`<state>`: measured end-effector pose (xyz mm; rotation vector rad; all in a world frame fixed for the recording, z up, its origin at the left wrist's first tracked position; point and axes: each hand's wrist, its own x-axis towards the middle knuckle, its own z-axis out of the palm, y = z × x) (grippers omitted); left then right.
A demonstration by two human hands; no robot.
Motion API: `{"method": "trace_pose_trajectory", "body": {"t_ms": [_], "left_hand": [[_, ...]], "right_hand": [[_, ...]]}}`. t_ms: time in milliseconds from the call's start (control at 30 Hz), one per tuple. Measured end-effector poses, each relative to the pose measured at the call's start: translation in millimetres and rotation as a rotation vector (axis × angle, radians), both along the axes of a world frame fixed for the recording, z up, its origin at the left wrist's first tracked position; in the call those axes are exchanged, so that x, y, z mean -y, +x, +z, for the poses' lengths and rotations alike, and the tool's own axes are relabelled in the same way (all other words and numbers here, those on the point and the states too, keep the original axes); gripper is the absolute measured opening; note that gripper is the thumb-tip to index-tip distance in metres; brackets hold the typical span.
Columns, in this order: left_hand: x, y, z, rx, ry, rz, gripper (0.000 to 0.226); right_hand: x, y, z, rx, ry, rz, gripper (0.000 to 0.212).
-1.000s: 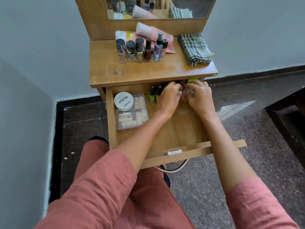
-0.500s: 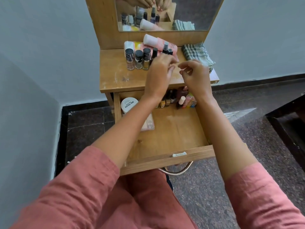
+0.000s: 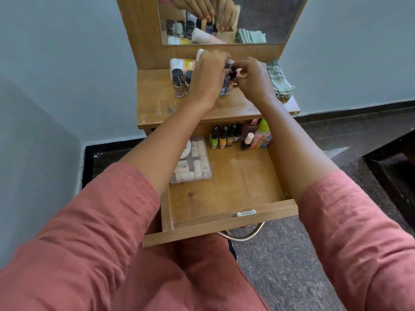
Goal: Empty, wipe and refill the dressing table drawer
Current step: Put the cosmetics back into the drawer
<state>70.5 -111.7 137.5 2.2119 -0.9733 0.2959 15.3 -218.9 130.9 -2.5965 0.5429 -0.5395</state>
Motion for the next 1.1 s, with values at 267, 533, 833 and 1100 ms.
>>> {"method": "trace_pose_trajectory", "body": {"t_ms": [267, 533, 833, 1100], "left_hand": [[1.4, -5.5, -1.3, -0.039, -0.040, -0.068, 0.022], [0.1, -35.5, 2.0, -0.153, -0.094, -0.180, 0.018], [9.3, -83.3, -14.9, -0.260, -0.065, -0.282, 0.016], [25.8, -106.7, -48.2, -0.324, 0.127, -0.321, 0.015]], "right_hand": [[1.1, -15.6, 3.2, 0.033, 0.010, 0.005, 0.027], [-0.1, -69.5, 13.7, 0.087, 0.069, 0.044, 0.028], [8.8, -130.2, -3.7, 0.046, 0.147, 0.006, 0.029], [21.1, -150.1, -41.0, -0.087, 0.097, -0.052, 0.030]]}}
